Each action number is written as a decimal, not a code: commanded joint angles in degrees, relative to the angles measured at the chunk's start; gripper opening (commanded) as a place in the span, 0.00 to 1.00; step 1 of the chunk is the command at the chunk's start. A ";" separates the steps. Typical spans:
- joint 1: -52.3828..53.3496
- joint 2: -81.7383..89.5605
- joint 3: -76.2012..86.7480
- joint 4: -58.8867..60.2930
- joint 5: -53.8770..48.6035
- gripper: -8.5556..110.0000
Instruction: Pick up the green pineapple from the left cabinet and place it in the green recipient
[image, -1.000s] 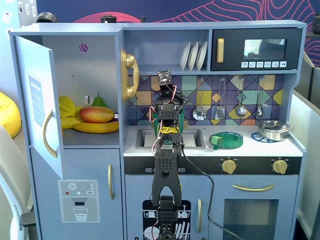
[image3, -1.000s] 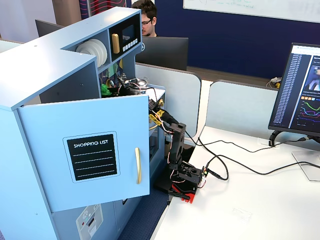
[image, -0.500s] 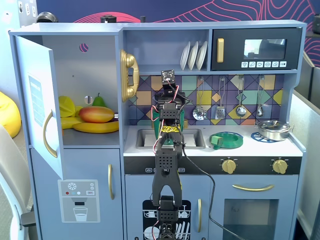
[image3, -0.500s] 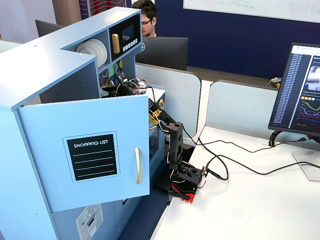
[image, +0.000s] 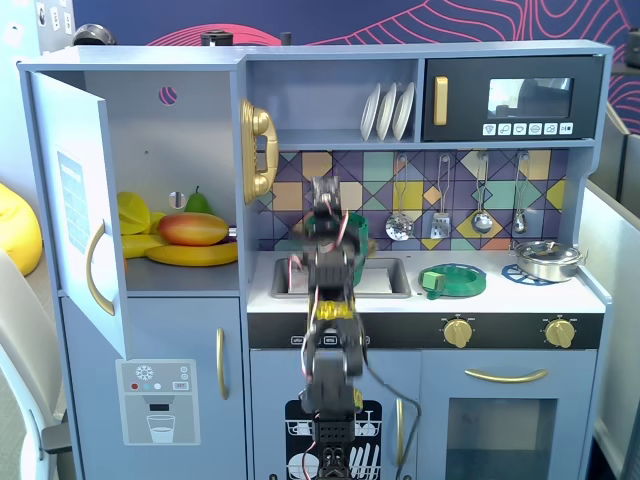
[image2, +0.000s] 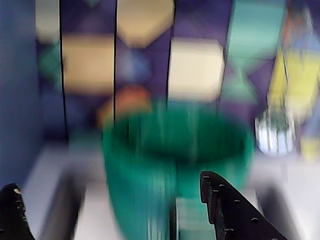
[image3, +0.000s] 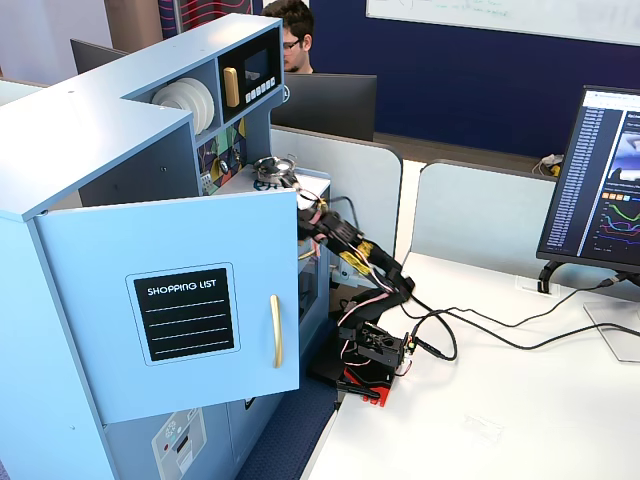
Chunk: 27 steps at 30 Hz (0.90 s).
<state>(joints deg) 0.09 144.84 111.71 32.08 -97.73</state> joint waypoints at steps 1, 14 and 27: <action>1.76 16.96 13.62 9.40 0.70 0.43; -0.53 28.39 33.40 37.79 5.45 0.14; -3.16 32.26 59.59 37.18 14.85 0.07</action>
<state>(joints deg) -2.64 175.78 168.66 70.05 -85.34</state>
